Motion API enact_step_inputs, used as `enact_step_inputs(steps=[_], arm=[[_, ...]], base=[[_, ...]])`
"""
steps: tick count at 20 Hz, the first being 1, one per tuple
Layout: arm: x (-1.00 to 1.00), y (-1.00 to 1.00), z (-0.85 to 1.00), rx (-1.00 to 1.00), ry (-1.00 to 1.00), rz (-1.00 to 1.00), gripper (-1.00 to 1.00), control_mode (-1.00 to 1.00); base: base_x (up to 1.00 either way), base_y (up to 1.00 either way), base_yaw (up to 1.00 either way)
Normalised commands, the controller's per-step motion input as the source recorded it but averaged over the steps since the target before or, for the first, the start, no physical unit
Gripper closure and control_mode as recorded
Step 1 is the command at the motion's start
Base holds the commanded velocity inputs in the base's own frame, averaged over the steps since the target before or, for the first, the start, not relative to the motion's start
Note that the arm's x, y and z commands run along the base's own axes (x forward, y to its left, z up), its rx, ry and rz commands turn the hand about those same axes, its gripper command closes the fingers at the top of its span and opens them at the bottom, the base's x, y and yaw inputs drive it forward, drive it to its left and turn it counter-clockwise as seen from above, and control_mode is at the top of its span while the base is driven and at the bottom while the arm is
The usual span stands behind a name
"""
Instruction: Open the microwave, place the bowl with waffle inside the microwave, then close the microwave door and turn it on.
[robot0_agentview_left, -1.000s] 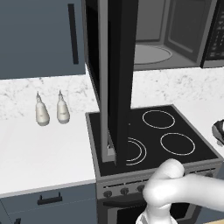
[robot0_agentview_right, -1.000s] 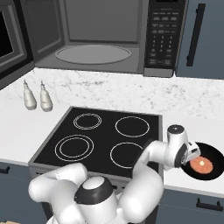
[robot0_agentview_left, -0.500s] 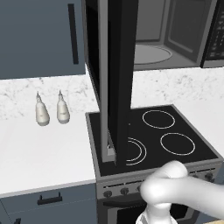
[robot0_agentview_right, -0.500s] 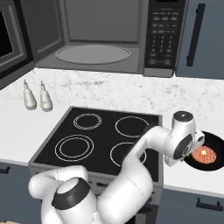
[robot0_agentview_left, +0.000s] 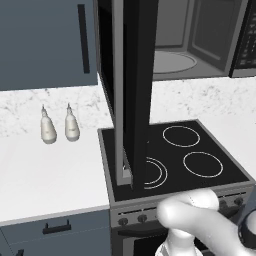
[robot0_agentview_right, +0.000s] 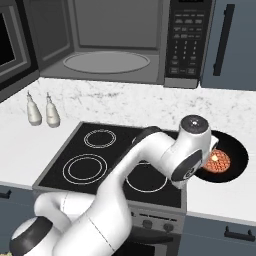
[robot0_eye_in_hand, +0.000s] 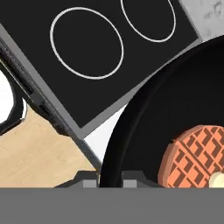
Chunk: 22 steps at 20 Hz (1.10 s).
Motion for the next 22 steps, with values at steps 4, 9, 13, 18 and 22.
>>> enact_step_inputs(steps=[4, 9, 13, 18, 22], arm=[[-0.36, 0.82, 0.69, -0.06, -0.13, 0.27, 1.0, -1.0], [-0.32, 0.81, 0.77, -0.09, -0.16, 0.26, 1.0, -1.0], [-0.22, 0.71, 0.91, -0.1, -0.22, 0.23, 1.0, -1.0], [0.03, 0.63, 0.72, -0.03, -0.08, 0.28, 1.0, -1.0], [0.0, 0.74, 0.6, -0.04, -0.02, 0.29, 1.0, -1.0]], base=[[0.0, 0.0, 0.0], [0.0, 0.0, 0.0], [0.0, 0.0, 0.0], [0.0, 0.0, 0.0], [0.0, 0.0, 0.0]])
